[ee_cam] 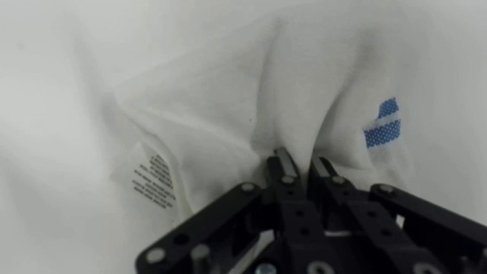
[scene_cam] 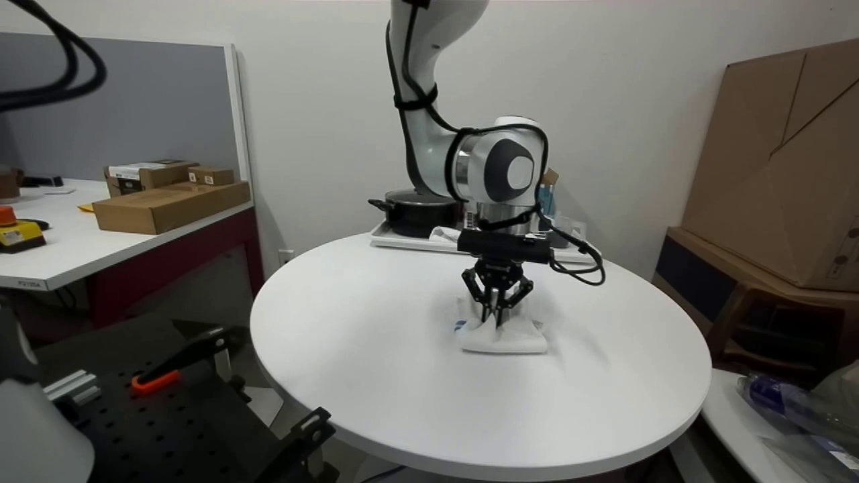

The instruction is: Wipe the table with the cloth

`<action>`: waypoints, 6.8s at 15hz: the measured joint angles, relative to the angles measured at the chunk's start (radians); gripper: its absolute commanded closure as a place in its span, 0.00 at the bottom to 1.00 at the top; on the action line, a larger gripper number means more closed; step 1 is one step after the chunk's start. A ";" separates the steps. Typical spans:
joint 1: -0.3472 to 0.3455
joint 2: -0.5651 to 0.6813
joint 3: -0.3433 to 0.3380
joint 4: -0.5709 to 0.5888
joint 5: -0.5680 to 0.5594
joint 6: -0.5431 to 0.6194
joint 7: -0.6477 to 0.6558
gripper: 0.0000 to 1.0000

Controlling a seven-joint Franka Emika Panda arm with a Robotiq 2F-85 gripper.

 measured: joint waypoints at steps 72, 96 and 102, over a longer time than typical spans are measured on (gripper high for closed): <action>-0.050 0.148 -0.118 0.290 -0.194 -0.171 -0.736 0.97; 0.082 -0.181 0.014 -0.283 -0.226 -0.098 -0.829 0.97; 0.021 -0.171 -0.061 -0.164 -0.213 -0.092 -0.824 0.97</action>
